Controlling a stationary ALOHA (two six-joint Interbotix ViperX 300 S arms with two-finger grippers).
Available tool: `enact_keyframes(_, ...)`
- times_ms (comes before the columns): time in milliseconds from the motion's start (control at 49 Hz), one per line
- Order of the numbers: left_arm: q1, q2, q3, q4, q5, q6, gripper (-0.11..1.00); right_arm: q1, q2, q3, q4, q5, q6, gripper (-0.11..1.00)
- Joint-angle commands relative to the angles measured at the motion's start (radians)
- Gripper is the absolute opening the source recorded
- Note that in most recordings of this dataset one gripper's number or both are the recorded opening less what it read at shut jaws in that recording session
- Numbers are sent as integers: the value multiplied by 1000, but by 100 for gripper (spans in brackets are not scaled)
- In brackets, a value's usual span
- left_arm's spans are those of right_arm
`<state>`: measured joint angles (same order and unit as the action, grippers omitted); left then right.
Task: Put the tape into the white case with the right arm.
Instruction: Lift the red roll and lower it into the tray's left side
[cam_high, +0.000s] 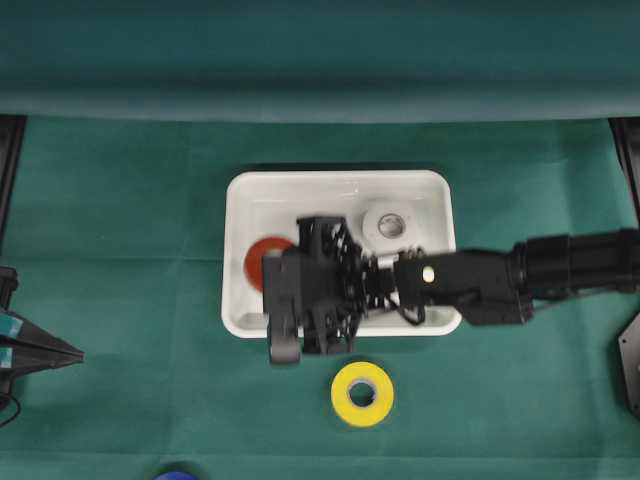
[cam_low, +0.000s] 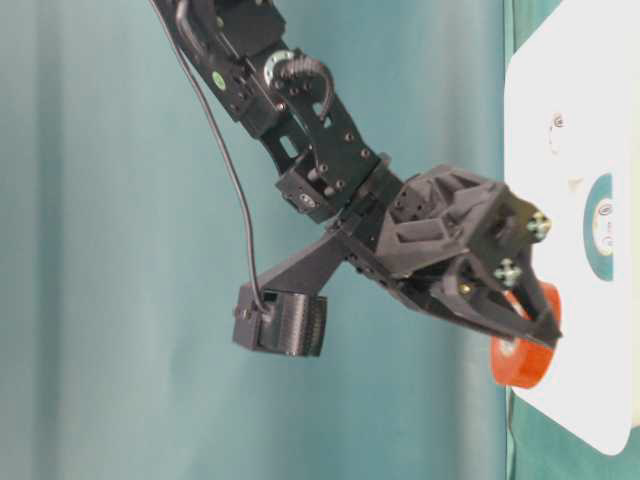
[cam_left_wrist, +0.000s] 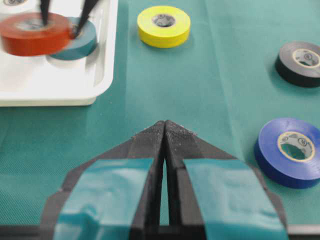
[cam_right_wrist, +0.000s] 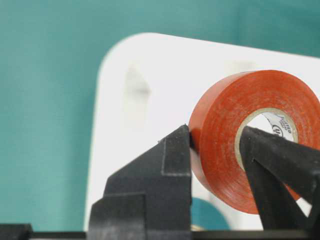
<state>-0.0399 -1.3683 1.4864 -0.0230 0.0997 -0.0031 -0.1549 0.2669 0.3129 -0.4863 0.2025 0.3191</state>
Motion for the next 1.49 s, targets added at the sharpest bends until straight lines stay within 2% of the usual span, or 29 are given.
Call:
enact_keyframes(0,3,8,-11,0,-6,-2,0,-21,-38,-31,-3,-11,3,3)
enact_keyframes(266,3,8,-11,0,-6,-2,0,-72,-18,-31,-3,-29,3,3)
enact_keyframes(695,3,8,-9,0,-8,-2,0,-80,-2,-38,-3,-28,5,3)
enact_keyframes(776,3,8,-11,0,-8,-2,0,-80,-2,-38,-3,-31,3,17)
enact_keyframes(838,3,8,-11,0,-8,-2,0,-80,-2,-38,-3,-29,3,33)
enact_keyframes(940,3,8,-11,0,-8,-2,0,-80,-2,-37,-3,-28,5,65)
enact_keyframes(981,3,9,-11,0,-8,-2,0,-80,-2,-35,-3,-28,5,73)
enact_keyframes(1062,3,8,-11,0,-8,-2,0,-80,-5,-32,-3,-25,5,68)
enact_keyframes(1246,3,8,-11,0,-8,-2,0,-80,-55,29,-3,-2,11,69)
enact_keyframes(1471,3,8,-9,0,-8,-2,0,-80,-199,206,-3,3,12,69)
